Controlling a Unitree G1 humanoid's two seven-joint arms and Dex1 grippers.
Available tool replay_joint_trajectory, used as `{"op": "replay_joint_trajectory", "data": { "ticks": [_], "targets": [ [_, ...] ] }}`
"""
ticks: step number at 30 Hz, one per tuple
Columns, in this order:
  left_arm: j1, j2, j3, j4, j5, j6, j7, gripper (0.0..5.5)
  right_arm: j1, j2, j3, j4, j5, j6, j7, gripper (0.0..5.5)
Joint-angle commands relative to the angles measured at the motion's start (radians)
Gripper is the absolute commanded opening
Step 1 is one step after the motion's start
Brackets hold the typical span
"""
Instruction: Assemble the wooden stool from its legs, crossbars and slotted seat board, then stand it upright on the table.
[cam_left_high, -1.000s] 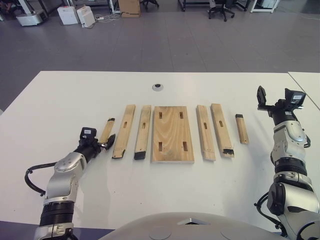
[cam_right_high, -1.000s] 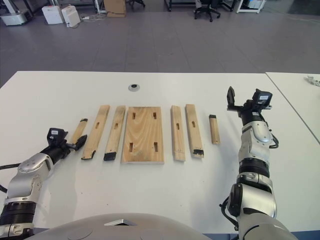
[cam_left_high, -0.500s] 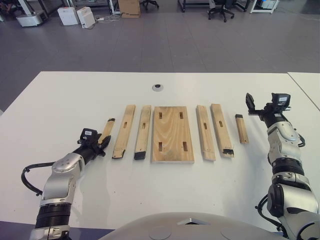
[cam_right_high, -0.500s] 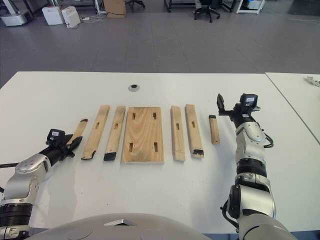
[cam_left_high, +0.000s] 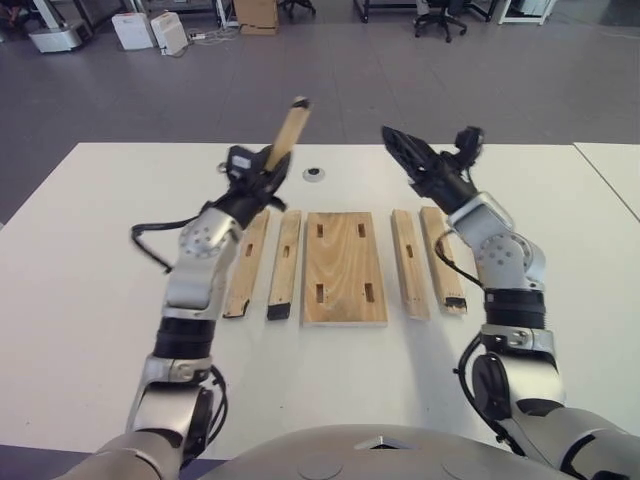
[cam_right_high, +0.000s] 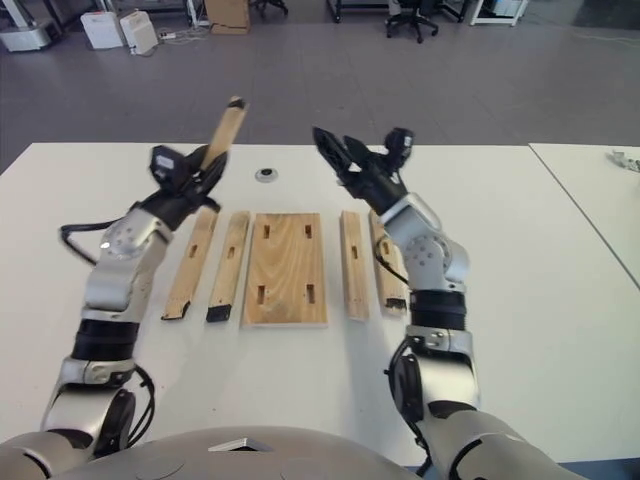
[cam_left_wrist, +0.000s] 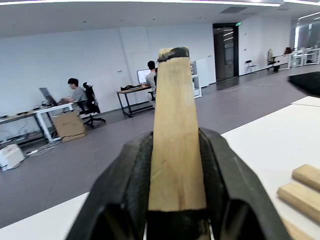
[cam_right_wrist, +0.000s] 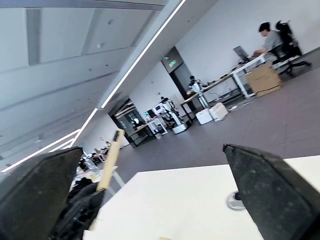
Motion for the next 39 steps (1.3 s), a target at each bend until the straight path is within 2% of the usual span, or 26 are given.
{"op": "replay_joint_trajectory", "data": {
  "ticks": [1, 6, 15, 21, 23, 24, 27, 31, 36, 39],
  "targets": [
    [-0.039, -0.055, -0.072, 0.004, 0.024, -0.014, -0.02, 1.28, -0.059, 0.067, -0.038, -0.034, 0.113, 0.097, -0.099, 4.76],
    [-0.027, -0.057, -0.117, -0.059, 0.031, -0.001, -0.063, 1.28, -0.075, 0.087, -0.074, -0.045, 0.186, 0.154, -0.183, 3.94],
    [-0.005, -0.01, -0.143, -0.103, 0.028, -0.002, -0.146, 1.28, -0.065, 0.065, -0.089, -0.075, 0.232, 0.206, -0.215, 2.09],
    [0.012, 0.005, -0.158, -0.12, 0.033, -0.007, -0.188, 1.28, 0.0, 0.026, -0.06, -0.12, 0.217, 0.246, -0.204, 1.0],
    [0.016, 0.009, -0.159, -0.114, 0.048, 0.0, -0.177, 1.28, 0.044, 0.011, -0.087, -0.161, 0.205, 0.219, -0.222, 0.54],
    [0.018, 0.011, -0.156, -0.108, 0.051, 0.007, -0.17, 1.69, 0.076, -0.014, -0.111, -0.191, 0.175, 0.18, -0.227, 0.44],
    [0.042, 0.016, -0.111, -0.1, 0.045, 0.032, -0.125, 2.2, 0.188, -0.095, -0.168, -0.244, 0.071, 0.09, -0.225, 0.4],
    [0.099, -0.004, -0.015, -0.102, 0.012, 0.068, -0.036, 2.78, 0.349, -0.08, -0.161, -0.29, -0.014, 0.033, -0.254, 0.4],
    [0.128, -0.029, 0.106, -0.117, -0.057, 0.107, 0.04, 2.82, 0.449, 0.001, -0.118, -0.28, -0.091, -0.044, -0.281, 0.4],
    [0.121, -0.023, 0.126, -0.11, -0.061, 0.111, 0.053, 2.82, 0.457, 0.015, -0.097, -0.234, -0.151, -0.098, -0.274, 0.4]
  ]
}}
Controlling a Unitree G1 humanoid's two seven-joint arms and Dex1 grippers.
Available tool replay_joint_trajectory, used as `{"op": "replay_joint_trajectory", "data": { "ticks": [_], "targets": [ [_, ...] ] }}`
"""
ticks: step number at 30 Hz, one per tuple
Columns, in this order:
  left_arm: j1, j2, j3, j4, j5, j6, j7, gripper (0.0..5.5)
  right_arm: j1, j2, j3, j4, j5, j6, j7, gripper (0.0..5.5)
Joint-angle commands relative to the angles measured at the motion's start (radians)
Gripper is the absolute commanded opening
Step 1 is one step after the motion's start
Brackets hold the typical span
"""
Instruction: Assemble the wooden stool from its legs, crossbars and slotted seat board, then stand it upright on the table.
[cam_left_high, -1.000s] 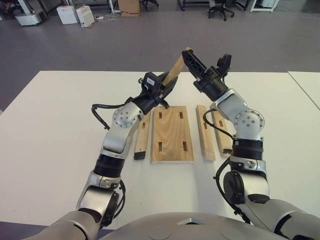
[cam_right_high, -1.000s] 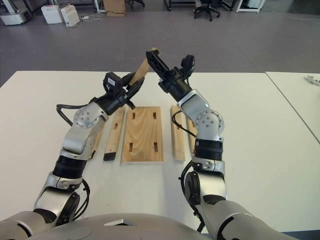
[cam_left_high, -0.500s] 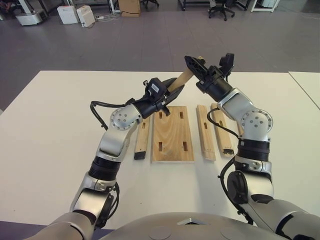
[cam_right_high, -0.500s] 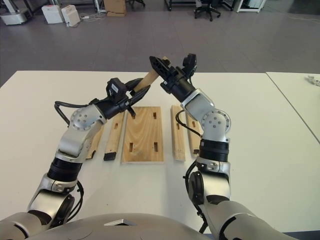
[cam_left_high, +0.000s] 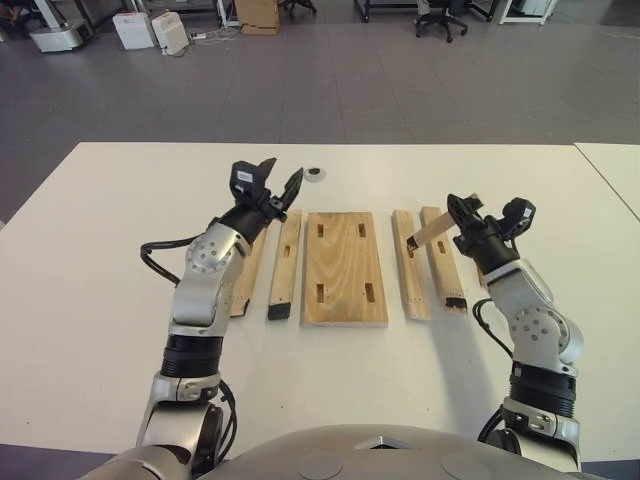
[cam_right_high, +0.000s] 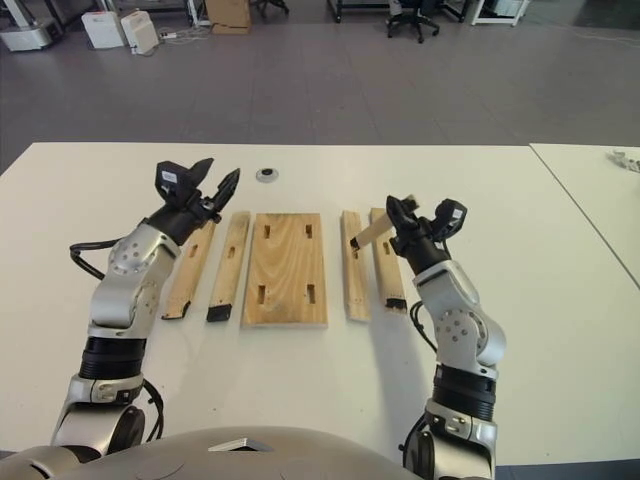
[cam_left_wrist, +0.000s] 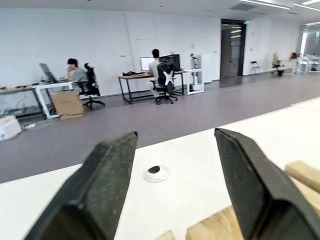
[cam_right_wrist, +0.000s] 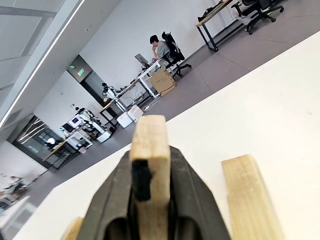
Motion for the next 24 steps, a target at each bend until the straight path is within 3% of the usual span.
{"op": "replay_joint_trajectory", "data": {
  "ticks": [1, 8, 16, 24],
  "targets": [
    [-0.006, 0.005, 0.017, -0.002, -0.005, 0.015, 0.02, 2.82, 0.014, 0.013, 0.023, 0.068, -0.07, -0.06, 0.005, 0.4],
    [0.001, -0.006, 0.0, -0.001, 0.004, 0.015, 0.031, 2.82, 0.029, -0.007, 0.044, 0.143, -0.154, -0.127, 0.02, 0.4],
    [0.008, 0.002, 0.003, 0.003, 0.012, 0.017, 0.041, 2.82, 0.144, -0.108, 0.254, 0.214, -0.401, -0.25, 0.137, 0.4],
    [0.005, 0.007, 0.001, 0.013, 0.021, 0.017, 0.045, 2.82, 0.143, -0.142, 0.305, 0.205, -0.47, -0.305, 0.159, 0.4]
  ]
}}
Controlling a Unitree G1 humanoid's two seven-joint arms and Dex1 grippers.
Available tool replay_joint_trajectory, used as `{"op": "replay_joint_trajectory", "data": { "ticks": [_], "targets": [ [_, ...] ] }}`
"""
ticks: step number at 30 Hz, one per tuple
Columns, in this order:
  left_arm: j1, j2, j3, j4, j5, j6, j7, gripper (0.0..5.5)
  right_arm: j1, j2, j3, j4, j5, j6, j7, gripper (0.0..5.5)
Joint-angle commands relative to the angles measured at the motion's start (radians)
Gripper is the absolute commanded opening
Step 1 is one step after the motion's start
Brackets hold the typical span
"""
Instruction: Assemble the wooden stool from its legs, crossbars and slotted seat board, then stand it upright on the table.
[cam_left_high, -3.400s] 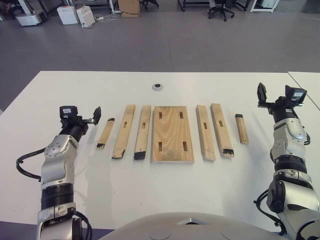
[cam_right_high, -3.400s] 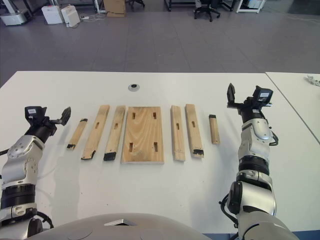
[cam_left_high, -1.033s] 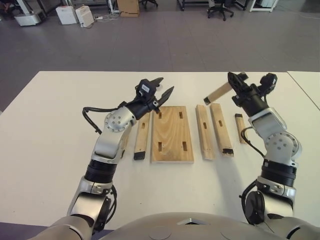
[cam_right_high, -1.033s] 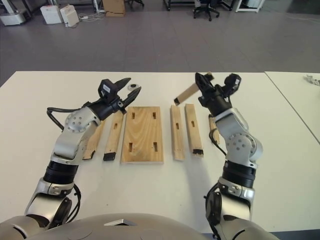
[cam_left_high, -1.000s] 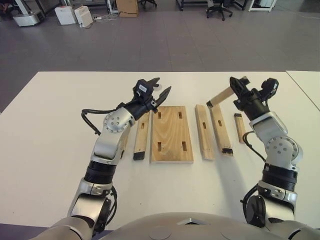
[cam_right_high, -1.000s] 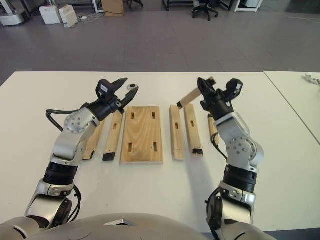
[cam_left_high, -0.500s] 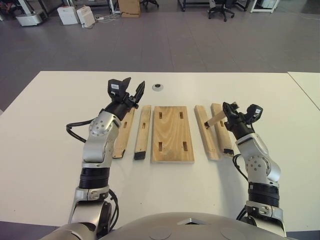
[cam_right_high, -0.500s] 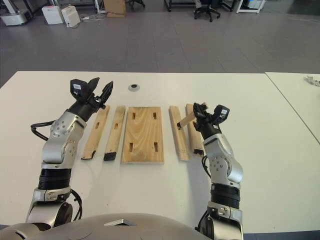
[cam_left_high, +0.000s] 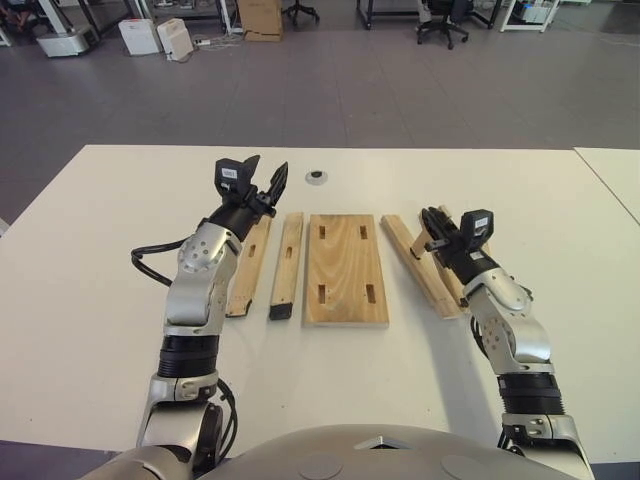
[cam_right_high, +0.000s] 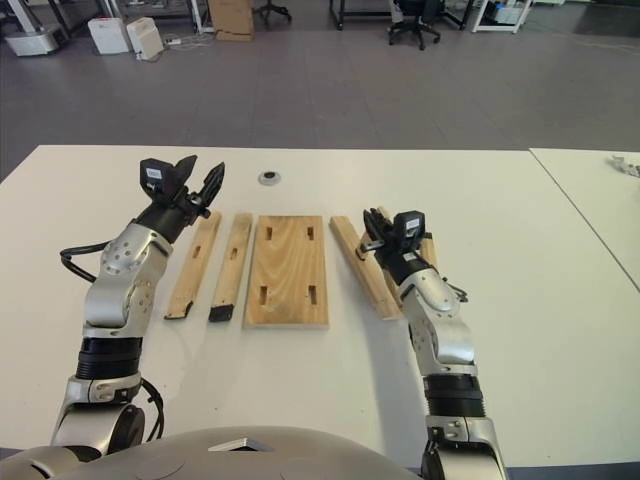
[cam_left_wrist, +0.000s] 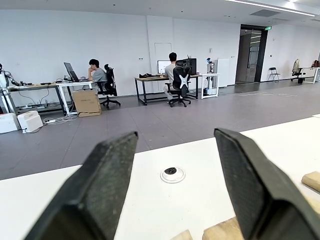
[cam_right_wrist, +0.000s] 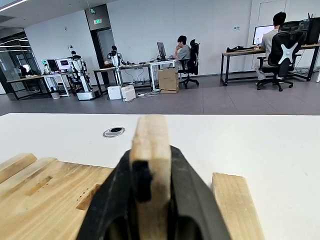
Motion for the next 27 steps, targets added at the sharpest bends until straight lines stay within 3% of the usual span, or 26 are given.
{"op": "replay_joint_trajectory", "data": {
  "ticks": [1, 7, 10, 17, 21, 27],
  "targets": [
    [0.005, 0.009, -0.005, 0.011, 0.017, 0.015, 0.012, 2.82, 0.076, -0.021, 0.016, 0.033, -0.05, 0.052, 0.002, 0.4],
    [-0.003, 0.008, -0.002, 0.025, 0.021, 0.002, 0.015, 2.82, 0.037, -0.029, -0.01, -0.087, -0.008, 0.061, 0.03, 1.36],
    [-0.007, 0.005, -0.002, 0.031, 0.024, -0.004, 0.016, 2.82, 0.048, -0.085, 0.018, -0.114, -0.043, 0.214, 0.022, 2.03],
    [0.006, -0.007, -0.007, 0.026, 0.032, -0.007, 0.025, 2.82, 0.04, -0.142, 0.037, -0.209, -0.045, 0.518, 0.005, 3.02],
    [0.009, -0.01, -0.008, 0.024, 0.035, -0.003, 0.029, 2.82, 0.038, -0.158, 0.049, -0.23, -0.048, 0.642, -0.007, 3.02],
    [0.01, -0.018, -0.013, 0.021, 0.039, -0.003, 0.034, 2.82, 0.025, -0.164, 0.093, -0.238, -0.06, 0.754, -0.006, 2.08]
  ]
}}
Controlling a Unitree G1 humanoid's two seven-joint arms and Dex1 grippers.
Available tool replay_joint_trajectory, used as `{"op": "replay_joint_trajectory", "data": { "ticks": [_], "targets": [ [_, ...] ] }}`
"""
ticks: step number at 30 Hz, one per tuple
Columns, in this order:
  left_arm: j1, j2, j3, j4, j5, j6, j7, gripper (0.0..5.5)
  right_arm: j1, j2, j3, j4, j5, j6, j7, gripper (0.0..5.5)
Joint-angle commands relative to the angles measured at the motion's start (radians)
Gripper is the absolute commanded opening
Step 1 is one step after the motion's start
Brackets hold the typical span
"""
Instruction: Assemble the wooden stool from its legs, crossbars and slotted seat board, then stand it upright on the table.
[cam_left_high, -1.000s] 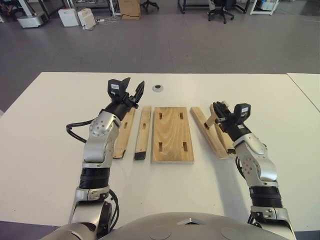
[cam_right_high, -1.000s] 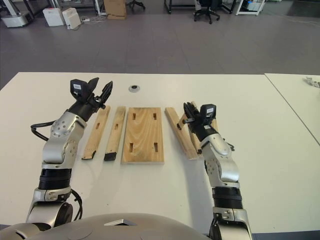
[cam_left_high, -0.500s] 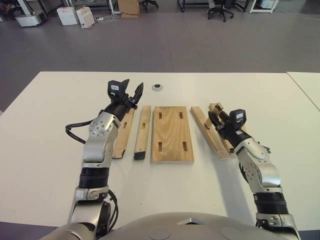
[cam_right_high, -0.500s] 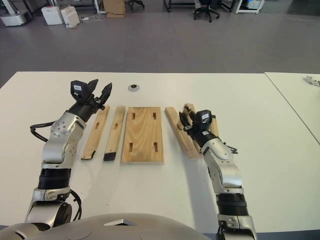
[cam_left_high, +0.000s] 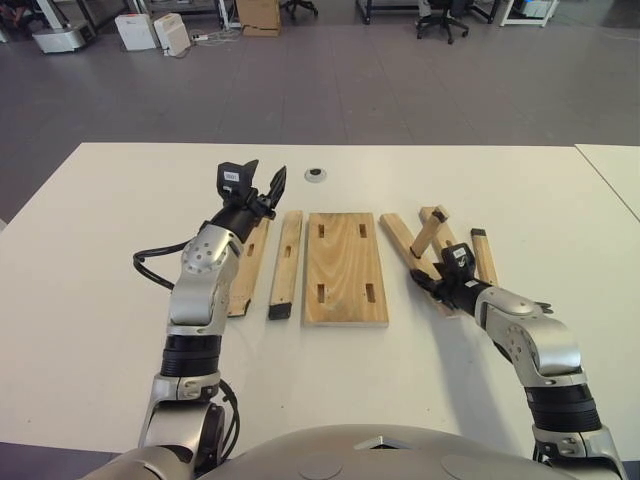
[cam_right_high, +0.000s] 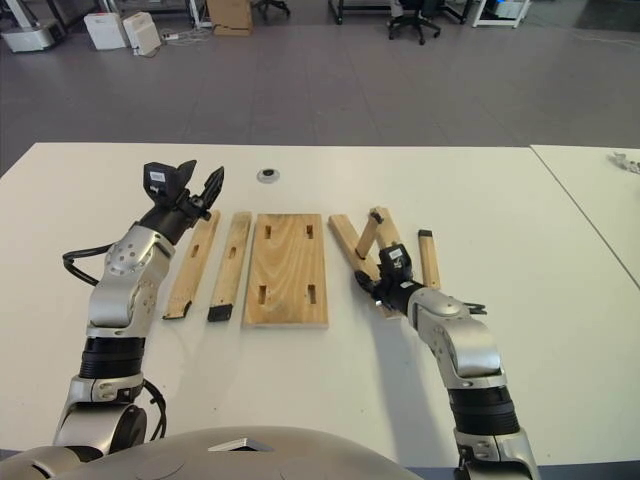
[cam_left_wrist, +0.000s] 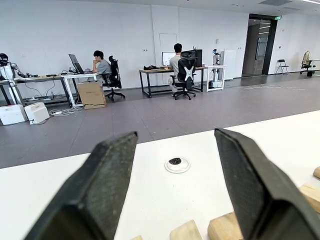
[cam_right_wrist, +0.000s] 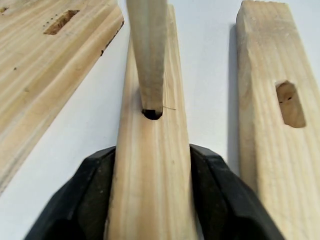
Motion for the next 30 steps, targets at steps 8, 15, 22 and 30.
{"op": "replay_joint_trajectory", "data": {
  "ticks": [8, 15, 22, 30],
  "targets": [
    [-0.048, -0.162, 0.14, -0.071, -0.383, 0.349, 0.088, 3.31, -0.12, 0.063, -0.112, -0.127, 0.096, 0.047, -0.01, 2.08],
    [-0.177, -0.336, 0.245, -0.048, -0.813, 0.568, 0.251, 3.47, -0.168, -0.022, -0.006, -0.256, 0.133, -0.082, 0.192, 2.08],
    [-0.155, -0.325, 0.234, -0.062, -0.896, 0.623, 0.317, 2.95, -0.162, -0.018, 0.035, -0.302, 0.14, -0.159, 0.233, 2.08],
    [-0.133, -0.313, 0.231, -0.126, -0.999, 0.64, 0.356, 1.47, -0.136, -0.057, 0.08, -0.294, 0.085, -0.233, 0.245, 2.08]
  ]
}}
